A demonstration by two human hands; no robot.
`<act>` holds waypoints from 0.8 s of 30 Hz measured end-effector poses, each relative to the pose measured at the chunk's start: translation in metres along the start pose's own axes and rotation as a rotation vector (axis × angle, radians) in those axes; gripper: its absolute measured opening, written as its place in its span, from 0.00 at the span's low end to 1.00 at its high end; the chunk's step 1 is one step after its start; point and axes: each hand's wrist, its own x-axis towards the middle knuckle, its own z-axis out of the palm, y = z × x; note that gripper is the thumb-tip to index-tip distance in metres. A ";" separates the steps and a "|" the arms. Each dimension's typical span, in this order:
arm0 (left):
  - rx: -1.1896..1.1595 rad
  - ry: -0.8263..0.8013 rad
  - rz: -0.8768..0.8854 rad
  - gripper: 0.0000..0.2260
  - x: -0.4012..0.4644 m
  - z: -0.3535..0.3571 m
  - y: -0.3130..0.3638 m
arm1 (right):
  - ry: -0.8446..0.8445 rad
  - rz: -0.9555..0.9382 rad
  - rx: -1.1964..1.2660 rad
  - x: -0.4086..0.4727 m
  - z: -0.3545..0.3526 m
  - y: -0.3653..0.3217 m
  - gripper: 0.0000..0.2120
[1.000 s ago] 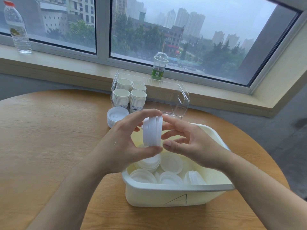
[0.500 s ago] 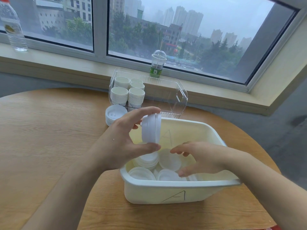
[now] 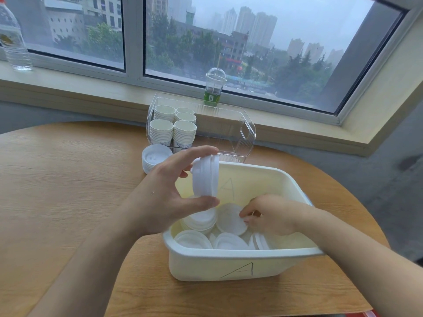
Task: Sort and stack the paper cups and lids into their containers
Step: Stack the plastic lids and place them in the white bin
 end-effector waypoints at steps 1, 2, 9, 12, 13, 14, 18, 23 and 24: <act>-0.002 -0.001 -0.002 0.35 0.000 0.000 0.000 | 0.089 -0.006 0.010 -0.001 -0.001 0.000 0.14; -0.006 -0.003 -0.005 0.35 0.000 0.000 0.000 | 0.178 -0.010 0.022 -0.001 -0.002 0.001 0.11; -0.006 0.003 0.008 0.34 -0.001 0.000 0.001 | 0.490 -0.103 0.265 -0.003 -0.002 0.004 0.13; -0.003 0.003 0.008 0.34 -0.001 0.000 0.002 | 0.367 -0.153 0.296 -0.005 -0.002 -0.001 0.09; -0.002 0.000 0.011 0.34 -0.001 0.000 0.001 | 0.297 -0.148 0.273 -0.005 -0.001 -0.003 0.06; 0.002 -0.001 0.015 0.35 -0.001 0.000 0.001 | 0.223 -0.140 0.235 -0.005 0.001 -0.005 0.04; 0.007 0.001 0.008 0.35 -0.002 0.000 0.001 | 0.044 -0.123 0.105 -0.007 0.002 -0.014 0.34; 0.006 0.002 0.013 0.35 -0.001 0.000 0.002 | 0.036 -0.120 0.020 -0.012 -0.001 -0.019 0.33; 0.005 0.002 0.013 0.35 -0.001 0.000 0.002 | 0.036 -0.122 0.019 -0.012 -0.001 -0.019 0.33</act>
